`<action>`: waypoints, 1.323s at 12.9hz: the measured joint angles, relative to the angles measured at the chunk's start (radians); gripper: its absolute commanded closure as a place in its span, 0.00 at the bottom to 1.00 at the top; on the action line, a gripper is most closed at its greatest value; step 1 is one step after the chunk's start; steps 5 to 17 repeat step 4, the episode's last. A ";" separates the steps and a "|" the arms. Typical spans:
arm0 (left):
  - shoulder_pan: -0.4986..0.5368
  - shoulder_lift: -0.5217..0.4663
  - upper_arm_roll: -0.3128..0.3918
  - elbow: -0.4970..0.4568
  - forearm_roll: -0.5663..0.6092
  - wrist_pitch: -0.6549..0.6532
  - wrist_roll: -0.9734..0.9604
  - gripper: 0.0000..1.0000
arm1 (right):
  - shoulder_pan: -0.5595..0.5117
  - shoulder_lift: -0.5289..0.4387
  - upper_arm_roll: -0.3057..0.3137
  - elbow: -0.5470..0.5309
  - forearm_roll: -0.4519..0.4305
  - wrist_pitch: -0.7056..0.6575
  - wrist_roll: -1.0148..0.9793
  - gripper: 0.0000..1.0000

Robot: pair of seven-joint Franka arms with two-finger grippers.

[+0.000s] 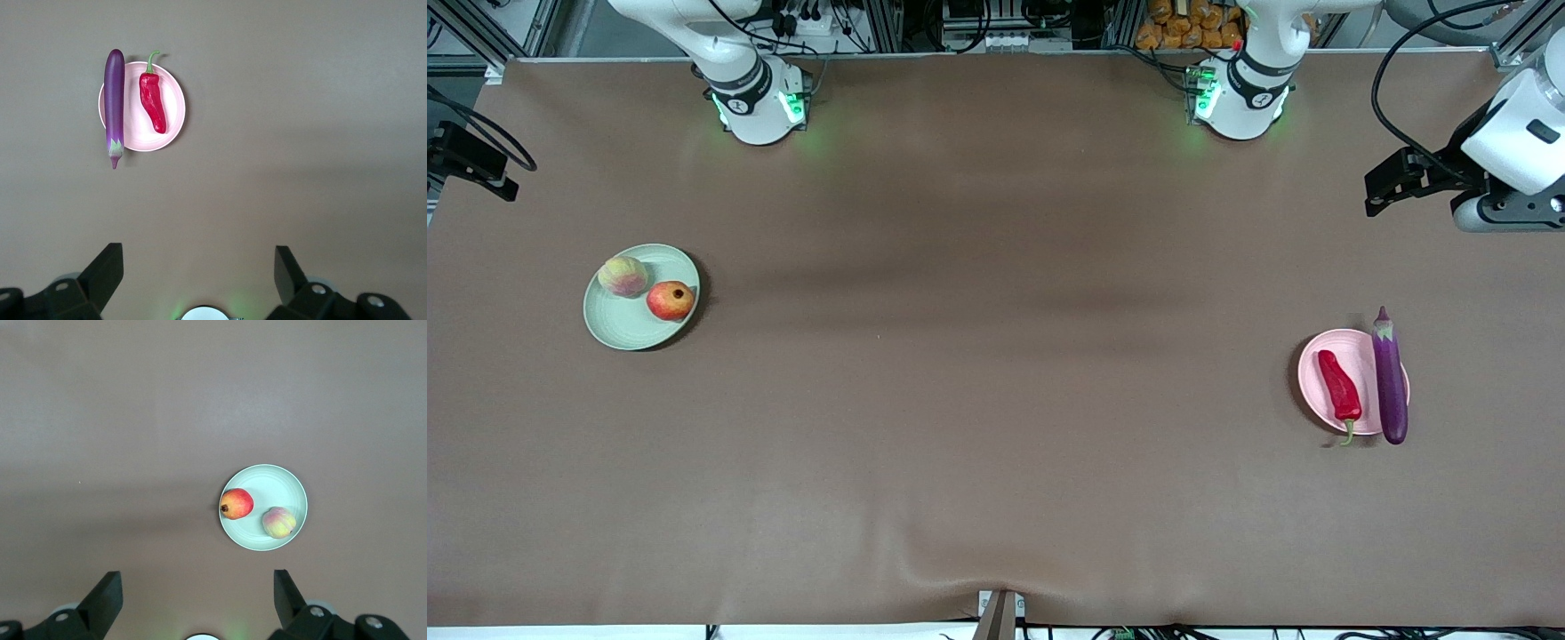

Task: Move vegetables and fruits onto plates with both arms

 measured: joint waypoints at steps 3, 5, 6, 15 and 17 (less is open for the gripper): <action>0.000 0.000 0.000 0.000 0.000 -0.001 0.000 0.00 | 0.001 0.001 0.000 0.001 0.003 0.000 0.000 0.00; 0.000 0.000 0.000 0.000 0.000 -0.002 0.000 0.00 | 0.002 0.001 0.001 0.001 0.003 0.001 0.000 0.00; 0.000 0.000 0.000 0.000 0.000 -0.002 0.000 0.00 | 0.002 0.001 0.001 0.001 0.003 0.001 0.000 0.00; 0.000 0.000 0.000 0.000 0.000 -0.002 0.000 0.00 | 0.002 0.001 0.001 0.001 0.003 0.001 0.000 0.00; 0.000 0.000 0.000 0.000 0.000 -0.002 0.000 0.00 | 0.002 0.001 0.001 0.001 0.003 0.001 0.000 0.00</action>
